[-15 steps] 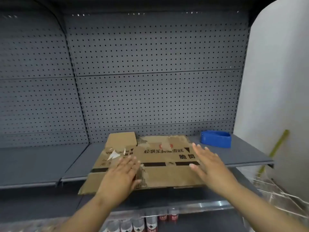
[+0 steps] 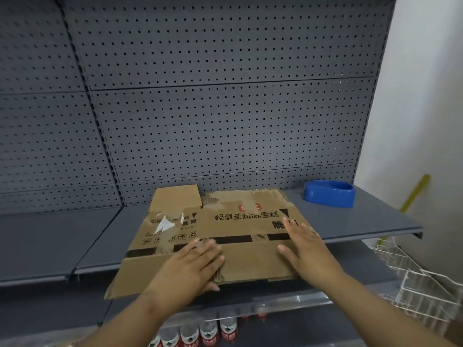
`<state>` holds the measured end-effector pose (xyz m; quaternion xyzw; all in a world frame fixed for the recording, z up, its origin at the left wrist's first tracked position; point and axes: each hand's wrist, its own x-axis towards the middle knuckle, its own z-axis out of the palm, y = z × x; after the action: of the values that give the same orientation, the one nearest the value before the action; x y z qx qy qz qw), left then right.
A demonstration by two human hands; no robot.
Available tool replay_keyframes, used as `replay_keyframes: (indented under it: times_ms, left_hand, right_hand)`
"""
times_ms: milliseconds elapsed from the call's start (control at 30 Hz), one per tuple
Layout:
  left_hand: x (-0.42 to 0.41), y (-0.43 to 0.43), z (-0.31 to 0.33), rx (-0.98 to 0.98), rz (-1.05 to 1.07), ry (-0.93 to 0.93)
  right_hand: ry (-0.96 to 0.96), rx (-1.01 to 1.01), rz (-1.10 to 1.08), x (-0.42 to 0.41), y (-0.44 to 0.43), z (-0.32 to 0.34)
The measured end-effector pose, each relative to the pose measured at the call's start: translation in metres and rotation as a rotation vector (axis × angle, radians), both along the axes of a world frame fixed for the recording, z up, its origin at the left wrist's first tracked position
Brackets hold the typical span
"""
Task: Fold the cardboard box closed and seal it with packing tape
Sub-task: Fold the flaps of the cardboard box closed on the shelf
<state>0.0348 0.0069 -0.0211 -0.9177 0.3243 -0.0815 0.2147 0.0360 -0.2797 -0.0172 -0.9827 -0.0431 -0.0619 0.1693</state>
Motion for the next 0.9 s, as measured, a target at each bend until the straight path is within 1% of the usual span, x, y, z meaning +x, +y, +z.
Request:
replay_keyframes:
  times_ms: [167,233,267,333,467,533,667,800,900]
  left_hand:
    - [0.002,0.000,0.003,-0.063,-0.094,-0.093]
    - [0.006,-0.001,-0.002,-0.067,-0.228,-0.220]
    - [0.007,-0.004,-0.003,-0.054,-0.239,-0.254]
    - [0.009,-0.009,-0.004,-0.021,-0.157,-0.204]
    - [0.000,-0.033,0.014,-0.002,0.032,-0.145]
    - [0.001,-0.038,0.027,-0.130,0.110,-0.141]
    - [-0.001,-0.032,0.058,-0.530,0.211,-0.249]
    - [-0.008,-0.026,0.104,-0.832,0.137,-0.405]
    - [-0.007,-0.019,0.127,-1.023,0.107,-0.476]
  right_hand:
    - [0.024,0.011,-0.004,0.002,-0.002,0.002]
    - [0.030,0.005,-0.007,0.003,-0.003,0.003]
    - [0.026,0.006,-0.006,0.003,-0.004,0.003]
    - [0.022,0.009,0.000,0.002,-0.004,0.005]
    - [-0.008,0.051,0.020,-0.003,-0.006,0.017]
    - [-0.053,0.073,0.021,-0.007,-0.009,0.029]
    - [-0.194,0.160,0.007,-0.012,-0.024,0.069]
    - [-0.340,0.336,-0.036,-0.019,-0.038,0.113]
    - [-0.296,0.553,-0.024,-0.020,-0.041,0.142]
